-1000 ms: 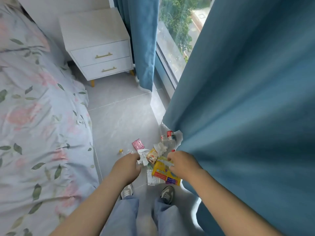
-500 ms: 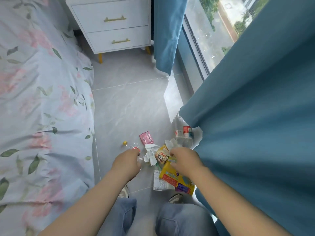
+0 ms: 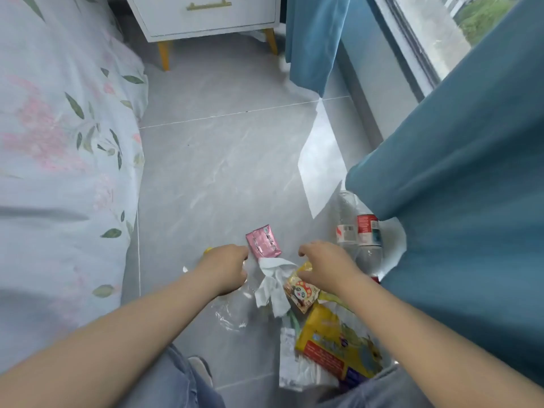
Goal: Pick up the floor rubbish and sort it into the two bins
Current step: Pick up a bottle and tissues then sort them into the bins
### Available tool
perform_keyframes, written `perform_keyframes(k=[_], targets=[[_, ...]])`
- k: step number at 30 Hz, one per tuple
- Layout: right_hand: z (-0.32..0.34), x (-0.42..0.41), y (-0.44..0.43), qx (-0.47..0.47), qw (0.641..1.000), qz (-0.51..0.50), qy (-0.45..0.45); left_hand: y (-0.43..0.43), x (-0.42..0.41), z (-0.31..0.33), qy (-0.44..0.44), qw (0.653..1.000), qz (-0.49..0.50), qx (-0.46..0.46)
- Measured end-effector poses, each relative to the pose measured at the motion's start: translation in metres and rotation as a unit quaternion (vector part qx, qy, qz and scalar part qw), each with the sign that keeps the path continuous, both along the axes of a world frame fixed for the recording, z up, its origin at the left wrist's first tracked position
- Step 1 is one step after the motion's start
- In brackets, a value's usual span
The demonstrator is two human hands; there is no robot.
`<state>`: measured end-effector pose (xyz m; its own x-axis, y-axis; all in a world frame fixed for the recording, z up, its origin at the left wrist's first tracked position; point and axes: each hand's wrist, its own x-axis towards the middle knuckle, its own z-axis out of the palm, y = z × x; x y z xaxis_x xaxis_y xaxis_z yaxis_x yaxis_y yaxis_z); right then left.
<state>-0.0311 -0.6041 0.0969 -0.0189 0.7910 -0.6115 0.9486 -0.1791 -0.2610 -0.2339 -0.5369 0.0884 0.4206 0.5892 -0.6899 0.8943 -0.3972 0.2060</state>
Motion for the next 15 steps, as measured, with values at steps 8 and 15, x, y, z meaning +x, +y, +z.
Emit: perform_keyframes(k=[8,15], targets=[[-0.1,-0.012,0.02,0.039,0.994,0.099,-0.032,0.025,0.004,-0.073,-0.01,0.99,-0.14,-0.009],[-0.128,-0.018,0.019,0.082,0.986,0.136,-0.045,0.03,-0.006,-0.104,-0.035,0.981,-0.185,0.048]])
